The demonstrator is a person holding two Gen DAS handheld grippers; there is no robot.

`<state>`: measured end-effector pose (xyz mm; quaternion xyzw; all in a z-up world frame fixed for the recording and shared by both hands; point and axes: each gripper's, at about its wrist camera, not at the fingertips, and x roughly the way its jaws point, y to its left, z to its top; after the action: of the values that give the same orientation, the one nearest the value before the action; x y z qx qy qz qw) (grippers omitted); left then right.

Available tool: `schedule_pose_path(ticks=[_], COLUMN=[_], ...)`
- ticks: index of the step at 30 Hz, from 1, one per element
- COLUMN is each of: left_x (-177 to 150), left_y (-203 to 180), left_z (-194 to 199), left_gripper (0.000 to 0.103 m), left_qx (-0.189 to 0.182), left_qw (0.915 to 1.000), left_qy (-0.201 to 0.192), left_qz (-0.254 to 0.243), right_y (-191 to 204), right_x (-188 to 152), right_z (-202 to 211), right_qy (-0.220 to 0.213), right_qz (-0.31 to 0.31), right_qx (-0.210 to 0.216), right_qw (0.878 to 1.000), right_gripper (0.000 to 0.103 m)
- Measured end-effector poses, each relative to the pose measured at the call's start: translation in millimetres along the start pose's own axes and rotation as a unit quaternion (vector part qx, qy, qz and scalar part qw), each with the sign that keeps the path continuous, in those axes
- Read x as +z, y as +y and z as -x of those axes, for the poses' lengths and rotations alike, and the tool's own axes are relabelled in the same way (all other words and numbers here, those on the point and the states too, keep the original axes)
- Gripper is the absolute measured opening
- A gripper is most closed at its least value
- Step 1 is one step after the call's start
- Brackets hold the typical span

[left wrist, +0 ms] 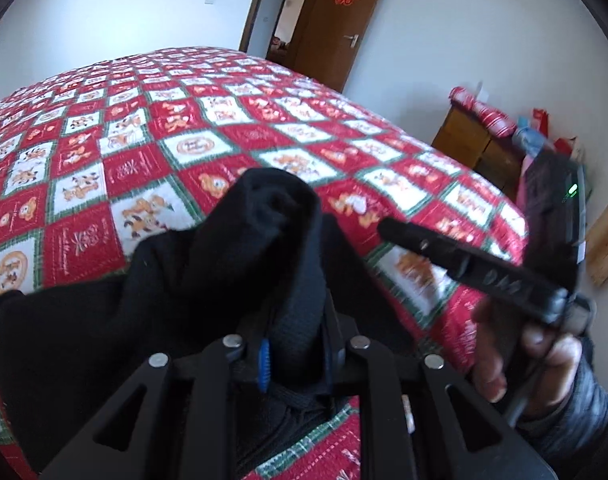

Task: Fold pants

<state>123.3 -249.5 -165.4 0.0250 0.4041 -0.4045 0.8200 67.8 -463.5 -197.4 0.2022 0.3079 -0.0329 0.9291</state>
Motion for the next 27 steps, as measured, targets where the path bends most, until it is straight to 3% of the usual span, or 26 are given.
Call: schedule_pose_path(ticks=[3, 6, 8, 9, 14, 18, 20, 24, 26, 27], left_x=[-3, -4, -9, -12, -38, -59, -69, -81, -83, -83], left_y=[-10, -20, -24, -22, 19, 63, 83, 104, 106, 106], left_z=[9, 32, 52, 62, 96, 109, 111, 109, 104, 102], left_gripper=[0.031, 0.053, 0.072, 0.075, 0.077, 0.077, 0.087, 0.090, 0.090, 0.092], left_qx=[-0.010, -0.021, -0.007, 0.004, 0.067, 0.115, 0.125, 0.129, 0.135, 0.135], left_qw=[0.9998, 0.9980, 0.9954, 0.9939, 0.9901, 0.9845, 0.9807, 0.9751, 0.9742, 0.9745], left_qy=[-0.017, -0.055, -0.087, -0.103, -0.123, -0.127, -0.131, -0.136, -0.133, -0.132], left_qz=[-0.009, -0.024, -0.038, -0.041, -0.009, 0.036, 0.073, 0.118, 0.123, 0.122], right_y=[-5, -12, -16, -18, -5, 28, 50, 79, 77, 72], right_x=[1, 2, 4, 4, 5, -3, -10, -29, -35, -35], right_z=[0, 3, 4, 4, 11, 12, 12, 2, 0, 0], right_qy=[-0.002, -0.009, -0.011, -0.011, -0.014, 0.006, 0.016, 0.047, 0.055, 0.059], right_qz=[-0.008, -0.022, -0.033, -0.038, -0.027, 0.018, 0.061, 0.133, 0.135, 0.131], right_qx=[-0.001, -0.003, 0.001, 0.006, 0.024, 0.055, 0.055, 0.012, -0.008, -0.011], right_qw=[1.000, 1.000, 0.999, 0.999, 0.999, 0.998, 0.997, 0.990, 0.989, 0.990], right_gripper=[0.063, 0.062, 0.062, 0.062, 0.065, 0.067, 0.067, 0.067, 0.067, 0.061])
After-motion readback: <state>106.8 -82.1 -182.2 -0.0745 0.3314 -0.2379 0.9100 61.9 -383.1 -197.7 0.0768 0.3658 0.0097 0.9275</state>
